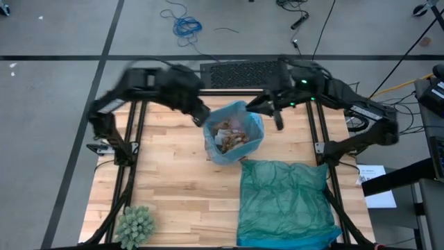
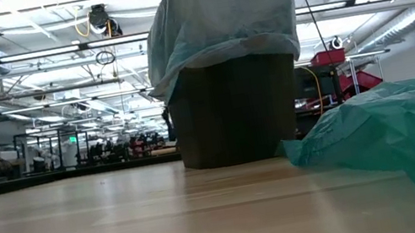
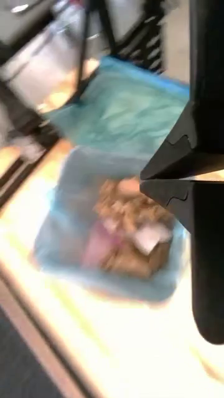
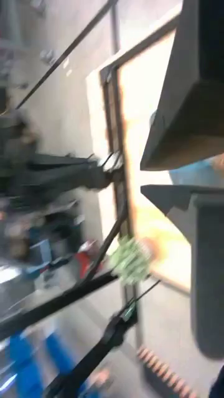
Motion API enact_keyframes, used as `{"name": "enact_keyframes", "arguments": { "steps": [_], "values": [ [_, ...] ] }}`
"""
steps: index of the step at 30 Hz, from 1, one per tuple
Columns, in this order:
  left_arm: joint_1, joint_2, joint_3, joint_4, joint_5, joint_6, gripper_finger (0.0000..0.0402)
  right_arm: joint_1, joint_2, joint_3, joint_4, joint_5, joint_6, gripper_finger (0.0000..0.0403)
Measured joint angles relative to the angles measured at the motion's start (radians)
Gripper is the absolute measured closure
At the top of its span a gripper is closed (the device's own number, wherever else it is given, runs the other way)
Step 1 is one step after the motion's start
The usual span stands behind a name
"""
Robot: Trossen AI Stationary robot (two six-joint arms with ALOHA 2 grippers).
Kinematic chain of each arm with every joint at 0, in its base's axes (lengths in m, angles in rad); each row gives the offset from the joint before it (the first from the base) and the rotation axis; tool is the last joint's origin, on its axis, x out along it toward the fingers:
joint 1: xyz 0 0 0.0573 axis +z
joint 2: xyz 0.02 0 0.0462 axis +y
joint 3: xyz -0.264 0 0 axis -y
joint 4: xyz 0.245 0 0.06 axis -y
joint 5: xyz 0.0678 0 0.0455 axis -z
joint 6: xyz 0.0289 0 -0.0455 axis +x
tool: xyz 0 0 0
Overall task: Place trash/remove bag and relplace
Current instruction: Put the brown napkin into the black trash bin
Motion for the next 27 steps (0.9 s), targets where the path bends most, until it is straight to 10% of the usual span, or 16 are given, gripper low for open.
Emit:
{"name": "enact_keyframes", "arguments": {
  "steps": [12,27],
  "values": [
    [0.000,-0.245,-0.001,-0.031,-0.220,0.051,0.0400,0.065,0.527,0.682,-0.633,0.180,-0.060,0.0394],
    [0.000,-0.381,-0.002,-0.095,-0.270,0.114,0.0401,0.091,0.792,0.735,-0.847,0.286,-0.031,0.0394]
  ]
}}
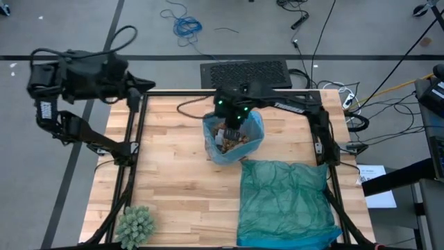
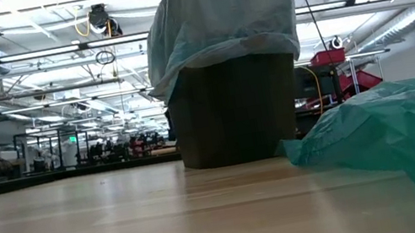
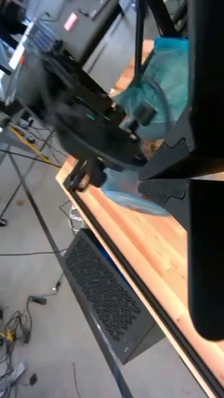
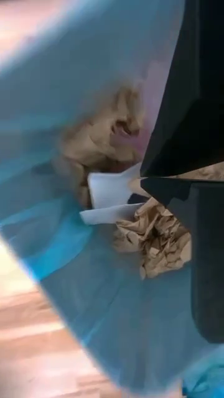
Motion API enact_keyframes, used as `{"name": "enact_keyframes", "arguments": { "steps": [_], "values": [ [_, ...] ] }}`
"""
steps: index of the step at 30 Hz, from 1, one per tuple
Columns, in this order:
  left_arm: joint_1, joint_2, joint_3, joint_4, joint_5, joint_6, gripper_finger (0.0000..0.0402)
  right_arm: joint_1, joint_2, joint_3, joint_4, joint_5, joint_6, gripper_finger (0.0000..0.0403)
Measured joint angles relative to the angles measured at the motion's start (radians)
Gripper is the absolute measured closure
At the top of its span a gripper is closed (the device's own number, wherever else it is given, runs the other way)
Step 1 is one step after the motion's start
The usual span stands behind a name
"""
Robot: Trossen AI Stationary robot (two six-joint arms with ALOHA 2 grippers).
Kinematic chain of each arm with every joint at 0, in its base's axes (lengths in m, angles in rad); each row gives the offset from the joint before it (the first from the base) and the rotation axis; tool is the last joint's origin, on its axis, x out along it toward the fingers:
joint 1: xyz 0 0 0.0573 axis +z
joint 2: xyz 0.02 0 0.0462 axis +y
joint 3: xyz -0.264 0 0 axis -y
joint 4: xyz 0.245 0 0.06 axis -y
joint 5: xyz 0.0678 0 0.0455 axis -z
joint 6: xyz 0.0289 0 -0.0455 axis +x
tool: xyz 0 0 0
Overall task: Place trash/remove bag and relplace
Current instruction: Put the brown napkin into the black trash bin
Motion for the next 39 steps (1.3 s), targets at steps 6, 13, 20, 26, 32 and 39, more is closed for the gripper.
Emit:
{"name": "enact_keyframes", "arguments": {
  "steps": [6,13,20,26,32,39],
  "values": [
    [0.000,-0.031,0.000,0.000,-0.001,0.013,0.0401,0.030,0.083,0.000,-0.009,-0.006,0.042,0.0394],
    [0.000,-0.040,0.000,-0.002,-0.001,0.018,0.0401,0.034,0.166,0.000,-0.011,-0.006,0.170,0.0394],
    [0.000,-0.041,0.000,-0.014,0.000,0.055,0.0401,0.032,0.222,0.000,0.011,-0.003,0.228,0.0394],
    [0.000,-0.039,0.000,-0.018,0.004,0.071,0.0402,0.026,0.246,-0.005,0.056,-0.003,0.229,0.0394],
    [0.000,-0.040,0.000,-0.018,0.004,0.070,0.0402,0.010,0.281,-0.010,0.085,0.001,0.230,0.0401],
    [0.000,-0.040,0.000,-0.024,0.004,0.070,0.0402,-0.002,0.310,-0.010,0.099,-0.023,0.209,0.0402]
  ]
}}
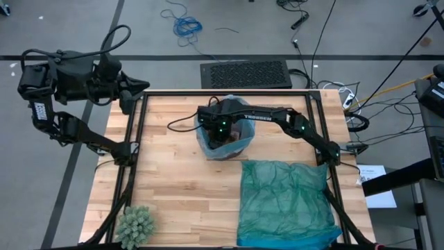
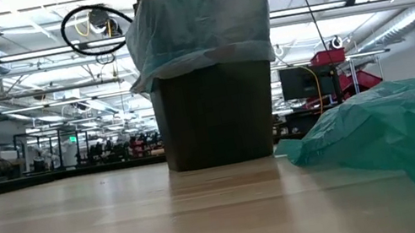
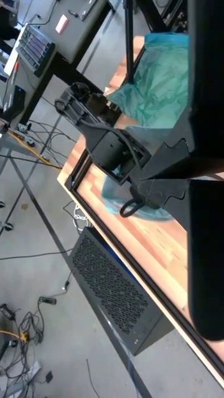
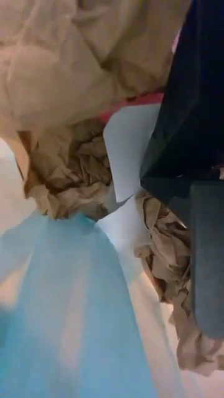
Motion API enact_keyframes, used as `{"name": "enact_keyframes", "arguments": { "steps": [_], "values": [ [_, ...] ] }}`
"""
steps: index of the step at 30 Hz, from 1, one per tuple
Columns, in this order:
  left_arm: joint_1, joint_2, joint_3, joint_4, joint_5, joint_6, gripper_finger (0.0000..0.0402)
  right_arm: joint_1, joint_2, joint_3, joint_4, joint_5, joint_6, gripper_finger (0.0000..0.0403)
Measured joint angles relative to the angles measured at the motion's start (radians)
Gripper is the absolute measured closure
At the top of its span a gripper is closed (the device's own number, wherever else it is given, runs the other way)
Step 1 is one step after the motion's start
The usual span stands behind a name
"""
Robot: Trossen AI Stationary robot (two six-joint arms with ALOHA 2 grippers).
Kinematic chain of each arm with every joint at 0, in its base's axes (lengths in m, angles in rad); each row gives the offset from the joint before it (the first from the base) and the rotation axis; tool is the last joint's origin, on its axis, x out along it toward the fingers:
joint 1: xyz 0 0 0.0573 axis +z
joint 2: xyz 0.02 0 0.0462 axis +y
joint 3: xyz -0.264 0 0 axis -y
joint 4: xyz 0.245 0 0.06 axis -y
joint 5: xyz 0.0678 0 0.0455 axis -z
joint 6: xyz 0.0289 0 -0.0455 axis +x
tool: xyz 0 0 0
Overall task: Place trash/remove bag and relplace
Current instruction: Put the brown napkin into the black trash bin, then remove the light blue trash bag from the black trash bin
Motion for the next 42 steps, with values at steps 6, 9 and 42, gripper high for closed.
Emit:
{"name": "enact_keyframes", "arguments": {
  "steps": [6,9,42],
  "values": [
    [0.000,0.000,0.000,-0.019,0.000,0.000,0.0402,0.000,-0.035,-0.001,-0.002,-0.038,0.000,0.0403],
    [0.000,0.000,0.000,-0.019,0.000,0.000,0.0402,0.000,-0.074,0.000,0.002,-0.037,0.013,0.0403],
    [0.025,0.026,0.000,-0.008,-0.035,0.054,0.0402,0.224,-0.534,0.000,-0.075,0.204,-0.274,0.0350]
  ]
}}
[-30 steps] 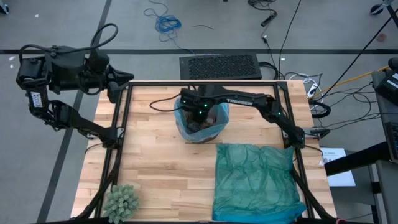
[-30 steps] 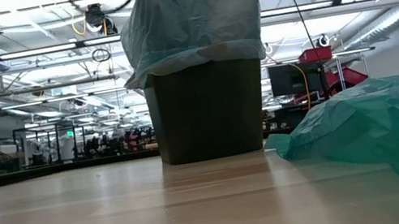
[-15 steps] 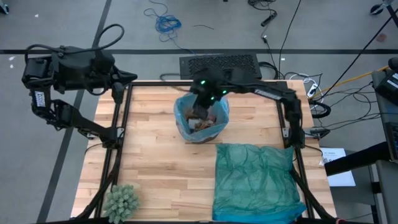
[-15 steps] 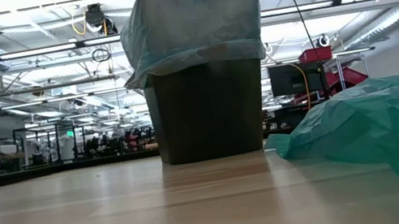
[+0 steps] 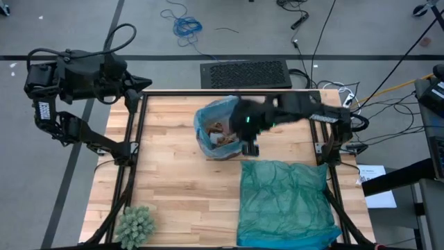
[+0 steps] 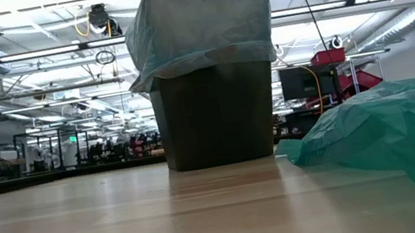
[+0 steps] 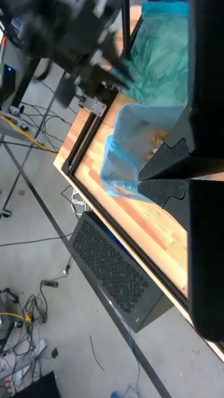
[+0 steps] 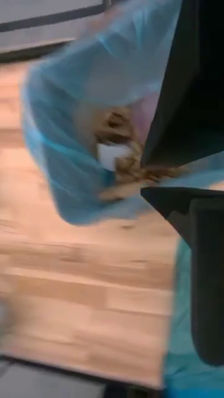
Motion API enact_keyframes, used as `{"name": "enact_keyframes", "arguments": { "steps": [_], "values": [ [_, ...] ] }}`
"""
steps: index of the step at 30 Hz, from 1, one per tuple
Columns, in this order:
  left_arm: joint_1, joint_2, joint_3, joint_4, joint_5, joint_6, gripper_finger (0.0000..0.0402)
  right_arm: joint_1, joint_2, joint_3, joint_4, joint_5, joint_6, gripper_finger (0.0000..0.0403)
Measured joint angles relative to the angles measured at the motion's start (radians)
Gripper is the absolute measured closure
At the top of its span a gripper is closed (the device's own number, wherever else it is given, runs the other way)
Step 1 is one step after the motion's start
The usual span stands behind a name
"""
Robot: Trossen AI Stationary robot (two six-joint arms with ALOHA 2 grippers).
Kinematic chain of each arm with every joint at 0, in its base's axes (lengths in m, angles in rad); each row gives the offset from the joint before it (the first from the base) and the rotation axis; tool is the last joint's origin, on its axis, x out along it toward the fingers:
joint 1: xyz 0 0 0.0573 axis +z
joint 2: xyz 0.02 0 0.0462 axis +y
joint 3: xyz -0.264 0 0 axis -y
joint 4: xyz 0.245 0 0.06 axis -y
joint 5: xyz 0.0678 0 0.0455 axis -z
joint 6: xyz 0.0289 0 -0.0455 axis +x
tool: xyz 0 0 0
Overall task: Place trash/remove bag and relplace
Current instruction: Remove the light blue trash bag from the black trash bin
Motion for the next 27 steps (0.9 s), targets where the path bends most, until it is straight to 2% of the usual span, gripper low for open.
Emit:
{"name": "enact_keyframes", "arguments": {
  "steps": [5,9,20,27],
  "values": [
    [0.000,-0.001,0.000,-0.006,0.000,0.035,0.0402,0.117,0.057,0.000,-0.052,0.129,0.008,0.0324],
    [0.000,-0.007,0.000,-0.020,-0.005,0.034,0.0402,0.168,0.122,0.000,-0.053,0.209,0.011,0.0311],
    [-0.001,-0.106,0.000,-0.020,-0.019,-0.026,0.0402,0.199,0.293,-0.001,-0.068,0.218,0.059,0.0302],
    [-0.001,-0.171,0.000,-0.021,0.078,-0.014,0.0402,0.210,0.368,-0.001,-0.117,0.344,0.162,0.0302]
  ]
}}
